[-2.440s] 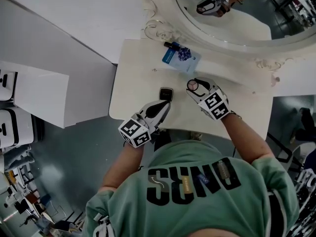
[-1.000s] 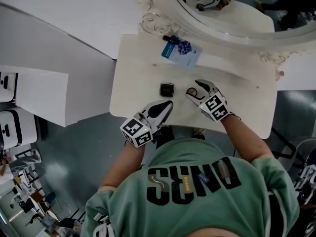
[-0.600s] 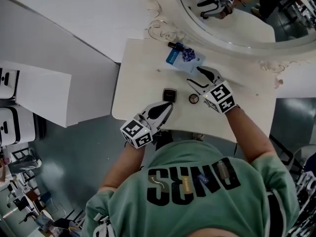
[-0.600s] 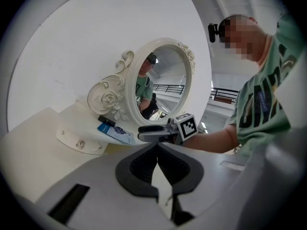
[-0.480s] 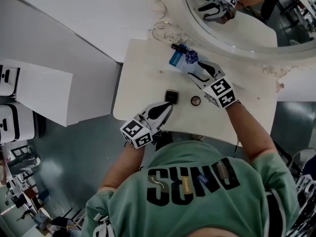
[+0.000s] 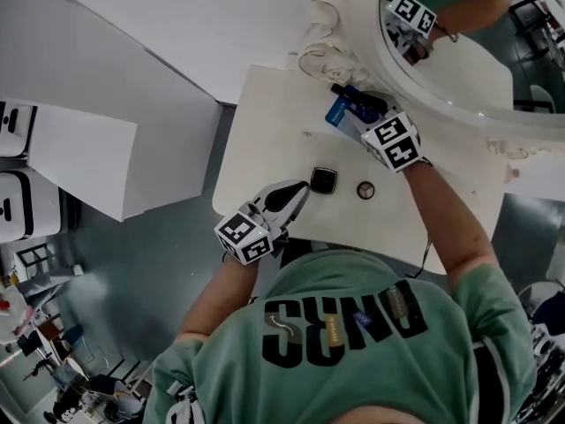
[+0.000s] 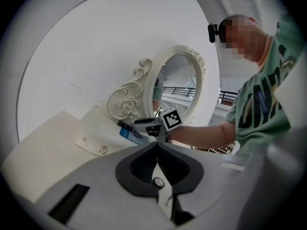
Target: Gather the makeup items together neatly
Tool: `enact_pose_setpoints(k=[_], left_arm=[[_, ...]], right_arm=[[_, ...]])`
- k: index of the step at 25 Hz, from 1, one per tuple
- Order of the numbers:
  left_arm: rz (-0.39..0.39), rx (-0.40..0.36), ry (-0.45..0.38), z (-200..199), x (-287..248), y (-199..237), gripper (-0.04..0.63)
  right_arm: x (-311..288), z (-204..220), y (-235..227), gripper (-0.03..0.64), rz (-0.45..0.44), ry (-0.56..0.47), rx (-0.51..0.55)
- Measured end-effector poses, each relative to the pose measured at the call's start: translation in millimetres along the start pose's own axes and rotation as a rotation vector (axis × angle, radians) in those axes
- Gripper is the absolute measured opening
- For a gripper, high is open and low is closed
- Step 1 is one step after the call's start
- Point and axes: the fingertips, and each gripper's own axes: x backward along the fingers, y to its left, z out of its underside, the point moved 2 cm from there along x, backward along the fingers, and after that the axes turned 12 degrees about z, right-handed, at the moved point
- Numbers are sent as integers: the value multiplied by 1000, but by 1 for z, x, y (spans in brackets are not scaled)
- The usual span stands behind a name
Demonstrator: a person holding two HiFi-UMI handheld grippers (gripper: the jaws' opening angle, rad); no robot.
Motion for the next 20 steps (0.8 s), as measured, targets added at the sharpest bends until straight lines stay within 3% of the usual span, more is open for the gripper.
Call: enact_pose_setpoints(k=[7, 13, 15, 20], left_arm=[[0, 18, 5, -3, 6, 16, 9], [4, 27, 12, -2, 7, 22, 9], [8, 27, 15, -2, 7, 22, 11], [13, 27, 20, 1, 6, 17, 9]], right_arm=[[-26, 14, -3, 168, 16, 78, 7], [-31, 16, -5, 140, -5, 61, 0], [-30, 14, -4, 97, -4, 61, 16], [-21, 11, 0, 87, 0, 40, 31]])
